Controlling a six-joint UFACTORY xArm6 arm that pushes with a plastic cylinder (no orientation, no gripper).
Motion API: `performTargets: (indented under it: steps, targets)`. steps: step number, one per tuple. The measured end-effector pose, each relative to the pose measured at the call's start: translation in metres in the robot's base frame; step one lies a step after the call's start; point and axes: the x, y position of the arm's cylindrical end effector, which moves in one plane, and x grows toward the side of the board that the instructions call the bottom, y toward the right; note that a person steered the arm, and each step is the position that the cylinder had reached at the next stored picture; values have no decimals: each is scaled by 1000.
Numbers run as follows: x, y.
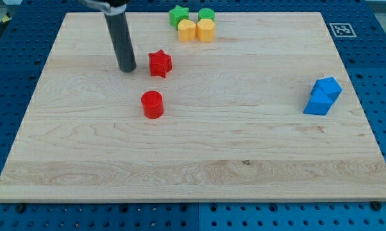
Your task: Slide the red star below yellow heart
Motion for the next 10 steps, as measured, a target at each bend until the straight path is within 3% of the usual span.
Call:
performTargets:
  steps: [1, 3, 5, 6, 7, 8, 10]
  targets:
    - [11, 28]
    - [-80, 58]
    - [-6, 65]
    - [4, 123]
    - [-20, 164]
    - [-36, 157]
    - [-39, 65]
